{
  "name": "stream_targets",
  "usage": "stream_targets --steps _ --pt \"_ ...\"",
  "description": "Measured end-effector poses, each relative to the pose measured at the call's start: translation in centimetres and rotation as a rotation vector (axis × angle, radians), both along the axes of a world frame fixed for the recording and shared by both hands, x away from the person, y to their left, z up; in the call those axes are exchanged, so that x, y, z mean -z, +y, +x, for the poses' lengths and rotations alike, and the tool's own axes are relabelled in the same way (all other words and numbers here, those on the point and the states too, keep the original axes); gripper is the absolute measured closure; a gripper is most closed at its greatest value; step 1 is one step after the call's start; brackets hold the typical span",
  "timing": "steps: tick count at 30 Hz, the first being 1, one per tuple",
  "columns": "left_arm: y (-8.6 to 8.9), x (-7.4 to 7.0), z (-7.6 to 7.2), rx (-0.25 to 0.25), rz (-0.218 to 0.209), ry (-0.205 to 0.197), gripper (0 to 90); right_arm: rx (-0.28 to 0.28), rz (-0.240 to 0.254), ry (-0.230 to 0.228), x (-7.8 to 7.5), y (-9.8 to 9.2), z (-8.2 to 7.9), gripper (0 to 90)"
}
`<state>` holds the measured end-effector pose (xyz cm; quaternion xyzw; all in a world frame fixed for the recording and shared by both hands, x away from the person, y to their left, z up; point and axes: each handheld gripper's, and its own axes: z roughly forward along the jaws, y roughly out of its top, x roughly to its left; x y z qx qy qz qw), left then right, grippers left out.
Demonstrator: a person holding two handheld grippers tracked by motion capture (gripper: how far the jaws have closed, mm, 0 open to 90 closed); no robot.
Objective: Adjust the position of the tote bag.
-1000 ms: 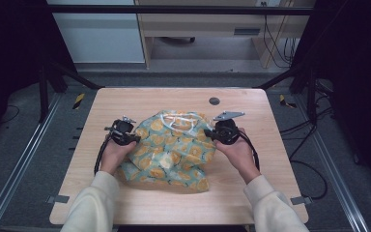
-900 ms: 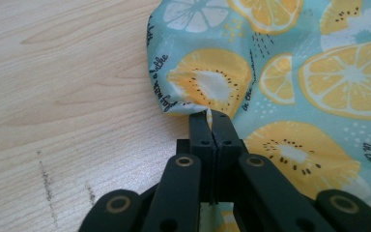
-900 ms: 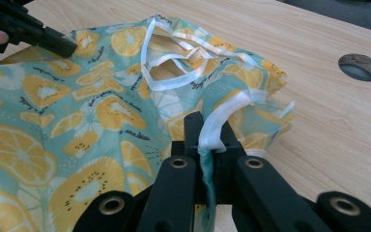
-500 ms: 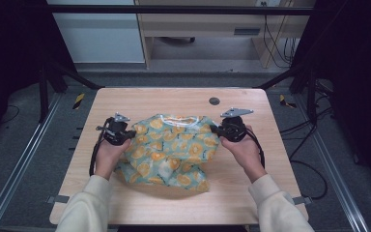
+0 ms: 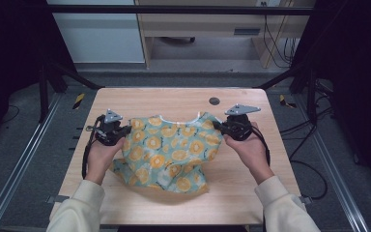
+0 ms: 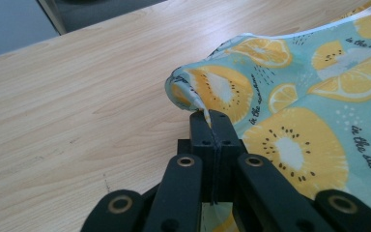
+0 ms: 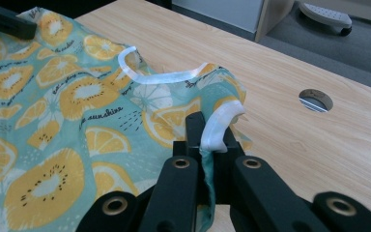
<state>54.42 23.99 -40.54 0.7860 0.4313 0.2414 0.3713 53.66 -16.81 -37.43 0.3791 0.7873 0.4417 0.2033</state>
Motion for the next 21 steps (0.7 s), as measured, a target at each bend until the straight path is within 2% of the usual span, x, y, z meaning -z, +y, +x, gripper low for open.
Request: stream_targets --steps 3,10,11,21 --pt "0.0 -0.4 -0.4 0.004 -0.001 -0.014 90.0 -0.001 0.008 -0.001 -0.3 -0.1 -0.2 89.8" --pt "0.3 -1.7 -1.3 0.007 -0.024 -0.045 90.0 -0.004 0.027 -0.036 -1.4 -0.3 -0.6 89.8" --pt "0.4 -2.2 -1.6 0.004 -0.029 -0.067 90.0 -0.005 0.029 -0.041 -1.6 -0.3 -0.7 89.8" --pt "0.4 -4.0 -2.4 0.007 -0.035 -0.111 90.0 -0.003 0.028 -0.071 -3.0 -0.4 -1.0 89.9"
